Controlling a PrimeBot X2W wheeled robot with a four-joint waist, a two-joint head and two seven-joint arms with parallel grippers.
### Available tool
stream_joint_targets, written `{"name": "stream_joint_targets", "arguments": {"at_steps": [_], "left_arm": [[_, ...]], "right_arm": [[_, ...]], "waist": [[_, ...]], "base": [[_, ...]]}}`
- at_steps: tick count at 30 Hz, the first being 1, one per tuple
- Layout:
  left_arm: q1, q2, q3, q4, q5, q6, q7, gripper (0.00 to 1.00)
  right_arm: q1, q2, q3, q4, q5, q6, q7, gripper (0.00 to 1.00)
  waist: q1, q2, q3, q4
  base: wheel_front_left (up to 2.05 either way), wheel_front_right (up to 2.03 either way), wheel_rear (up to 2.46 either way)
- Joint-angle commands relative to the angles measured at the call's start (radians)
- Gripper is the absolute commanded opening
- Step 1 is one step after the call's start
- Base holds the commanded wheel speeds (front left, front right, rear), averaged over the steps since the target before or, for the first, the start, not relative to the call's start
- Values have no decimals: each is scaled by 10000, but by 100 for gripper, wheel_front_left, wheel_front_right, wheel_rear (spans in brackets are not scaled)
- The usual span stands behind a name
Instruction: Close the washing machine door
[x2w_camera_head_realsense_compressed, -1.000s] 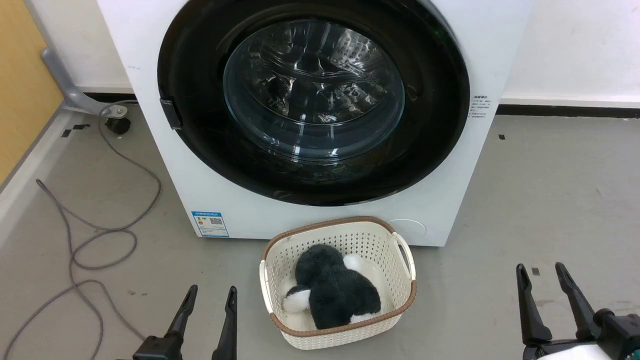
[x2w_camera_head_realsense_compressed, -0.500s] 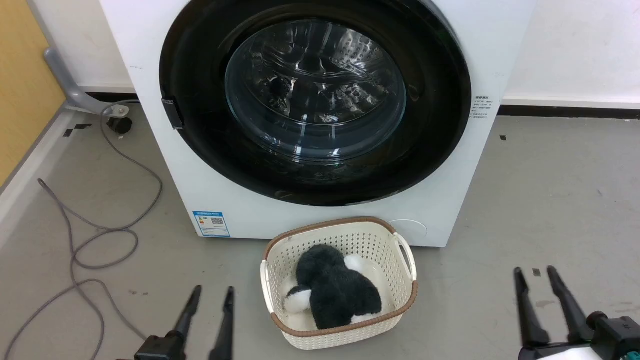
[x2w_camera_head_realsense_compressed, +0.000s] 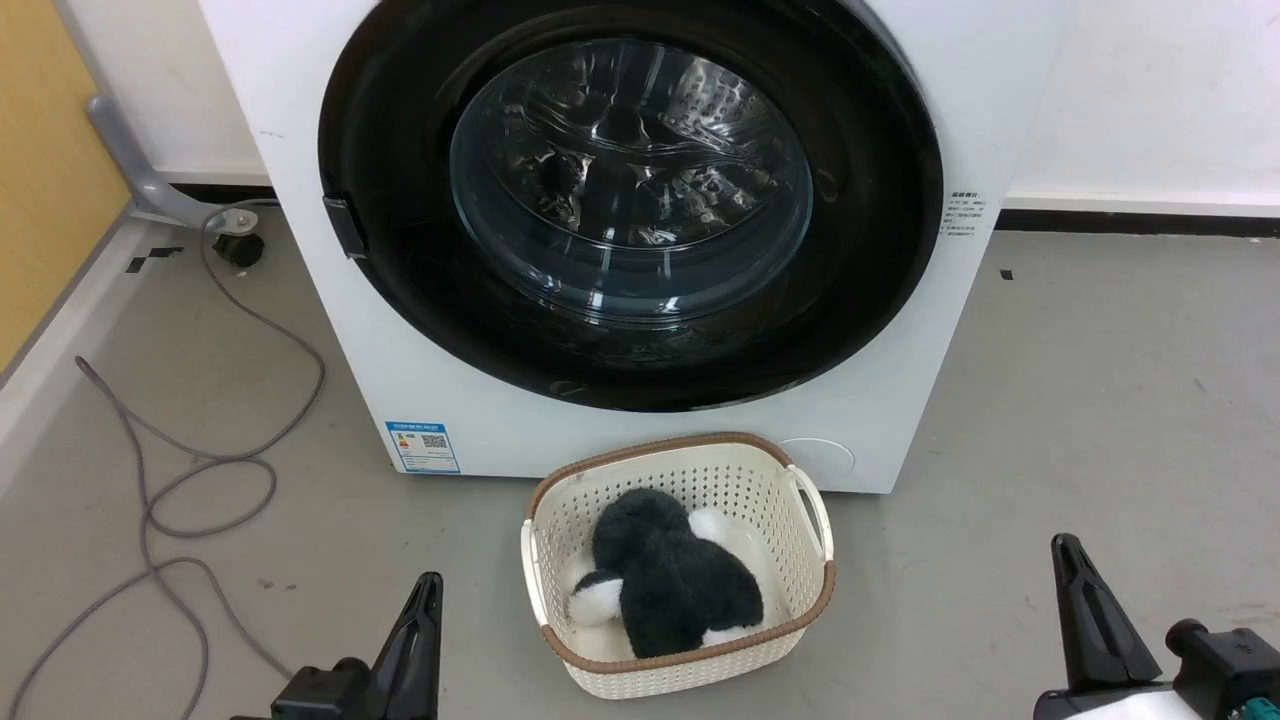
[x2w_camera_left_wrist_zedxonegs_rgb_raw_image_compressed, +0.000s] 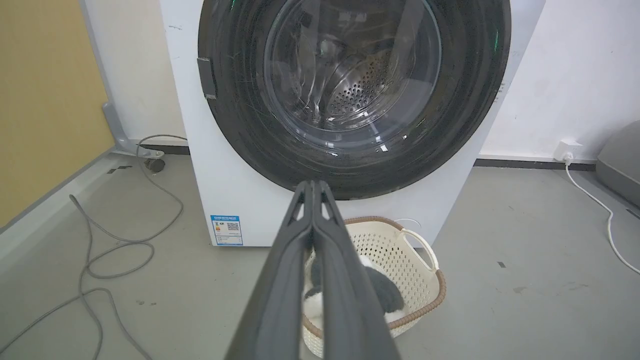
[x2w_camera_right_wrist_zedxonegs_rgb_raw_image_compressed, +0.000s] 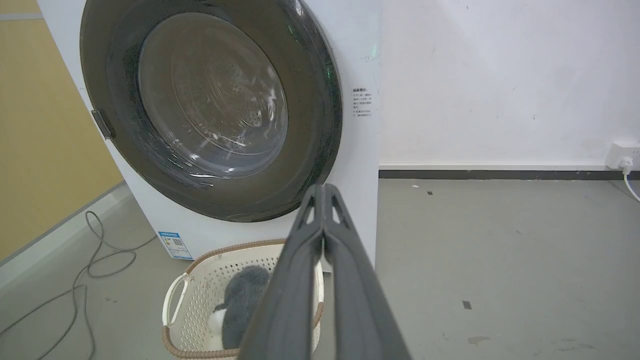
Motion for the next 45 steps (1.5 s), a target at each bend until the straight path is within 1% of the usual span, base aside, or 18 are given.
{"name": "stream_joint_targets", "arguments": {"at_steps": [1, 45], "left_arm": [[-119, -1, 42, -54, 94, 59, 64, 0], [-555, -11, 294, -346, 535, 283, 964, 0]], "right_arm": [[-82, 17, 23, -49, -91, -1, 46, 0], [-437, 72, 243, -216, -642, -3, 826, 0]], "waist": [[0, 0, 1, -3], [0, 0, 49, -103]], "base": [[0, 0, 0], [0, 0, 0]]}}
